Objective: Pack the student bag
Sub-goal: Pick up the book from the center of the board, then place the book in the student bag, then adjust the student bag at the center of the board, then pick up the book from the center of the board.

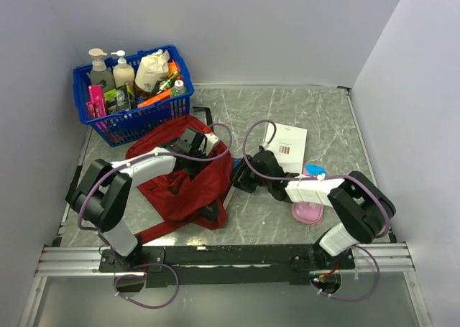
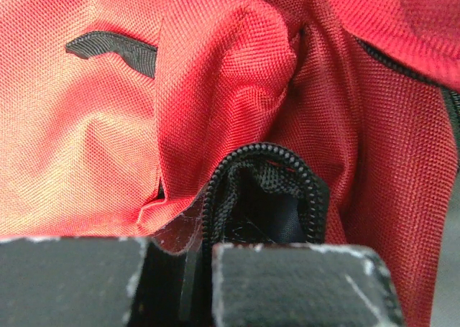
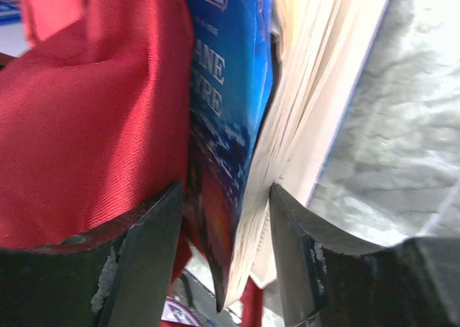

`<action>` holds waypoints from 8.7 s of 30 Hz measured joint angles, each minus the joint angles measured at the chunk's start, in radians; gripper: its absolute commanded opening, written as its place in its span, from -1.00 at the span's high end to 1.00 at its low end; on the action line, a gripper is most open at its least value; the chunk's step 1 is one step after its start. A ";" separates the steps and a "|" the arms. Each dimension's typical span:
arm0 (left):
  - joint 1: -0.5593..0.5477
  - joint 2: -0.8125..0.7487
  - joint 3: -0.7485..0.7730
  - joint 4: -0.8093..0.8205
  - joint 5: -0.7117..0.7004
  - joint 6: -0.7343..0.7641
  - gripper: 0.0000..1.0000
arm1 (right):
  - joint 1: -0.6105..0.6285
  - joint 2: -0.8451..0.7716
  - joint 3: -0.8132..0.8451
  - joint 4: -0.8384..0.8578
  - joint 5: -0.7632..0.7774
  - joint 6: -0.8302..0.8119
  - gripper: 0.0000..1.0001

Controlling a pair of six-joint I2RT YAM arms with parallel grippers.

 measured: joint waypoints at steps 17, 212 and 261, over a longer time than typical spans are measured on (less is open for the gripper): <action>0.027 -0.009 0.018 -0.024 0.056 0.016 0.98 | 0.003 0.031 0.003 0.047 0.010 -0.021 0.55; 0.209 -0.722 0.514 -0.549 -0.362 0.029 0.98 | -0.071 -0.001 0.154 -0.298 -0.002 -0.370 -0.32; 0.351 -0.760 0.432 -0.539 -0.426 0.016 0.98 | 0.074 0.547 0.814 -0.351 0.089 -0.394 0.07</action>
